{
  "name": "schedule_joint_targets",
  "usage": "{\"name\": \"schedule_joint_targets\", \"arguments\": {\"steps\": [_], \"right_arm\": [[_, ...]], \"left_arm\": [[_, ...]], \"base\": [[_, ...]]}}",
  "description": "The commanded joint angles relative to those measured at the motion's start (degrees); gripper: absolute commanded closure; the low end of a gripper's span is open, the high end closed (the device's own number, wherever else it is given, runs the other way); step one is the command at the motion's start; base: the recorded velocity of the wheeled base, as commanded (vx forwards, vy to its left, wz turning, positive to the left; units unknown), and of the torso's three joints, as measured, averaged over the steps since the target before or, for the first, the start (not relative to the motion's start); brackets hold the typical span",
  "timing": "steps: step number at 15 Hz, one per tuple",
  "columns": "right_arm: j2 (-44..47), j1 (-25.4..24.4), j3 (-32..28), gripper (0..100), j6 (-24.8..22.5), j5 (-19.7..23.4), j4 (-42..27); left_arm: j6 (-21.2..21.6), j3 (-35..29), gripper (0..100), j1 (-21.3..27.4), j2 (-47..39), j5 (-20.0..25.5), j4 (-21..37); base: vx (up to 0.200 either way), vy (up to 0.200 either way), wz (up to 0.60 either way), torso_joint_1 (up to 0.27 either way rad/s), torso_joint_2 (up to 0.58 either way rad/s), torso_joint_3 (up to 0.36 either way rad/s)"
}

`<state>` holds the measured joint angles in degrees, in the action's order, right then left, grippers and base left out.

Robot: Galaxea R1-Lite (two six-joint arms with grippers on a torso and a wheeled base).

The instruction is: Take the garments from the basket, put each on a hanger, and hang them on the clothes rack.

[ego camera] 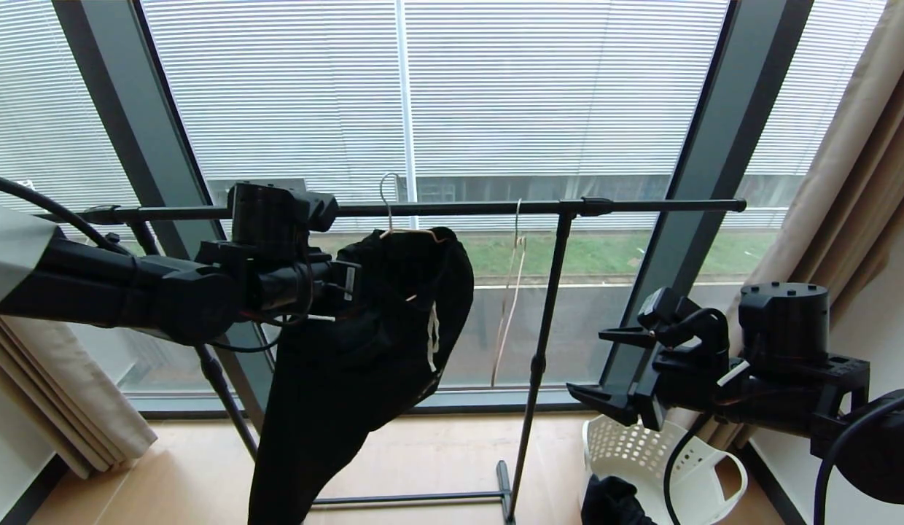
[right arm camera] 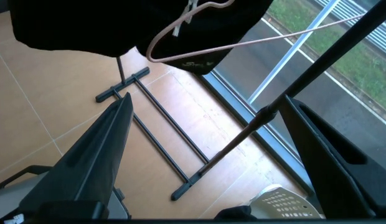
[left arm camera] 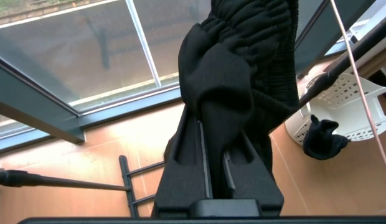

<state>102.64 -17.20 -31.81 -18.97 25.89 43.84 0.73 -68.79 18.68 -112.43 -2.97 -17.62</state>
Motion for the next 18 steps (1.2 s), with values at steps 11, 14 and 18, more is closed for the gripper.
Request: {"name": "schedule_joint_targets", "arguments": {"steps": [11, 14, 18], "right_arm": [[0.10, -0.03, 0.16, 0, -0.02, 0.03, 0.02], [0.10, -0.03, 0.16, 0, -0.02, 0.03, 0.02], [0.19, -0.03, 0.08, 0, -0.02, 0.03, 0.02]], "left_arm": [[-2.84, -2.31, 100, 1.71, -6.31, -3.44, -2.86], [-3.63, -2.22, 0, 1.80, -6.22, -3.44, -2.86], [-4.95, 0.06, 0, 2.33, -4.11, -3.44, -2.86]], "base": [[0.000, 0.000, 0.00, 0.000, 0.00, 0.000], [0.000, 0.000, 0.00, 0.000, 0.00, 0.000], [0.000, 0.000, 0.00, 0.000, 0.00, 0.000]]}}
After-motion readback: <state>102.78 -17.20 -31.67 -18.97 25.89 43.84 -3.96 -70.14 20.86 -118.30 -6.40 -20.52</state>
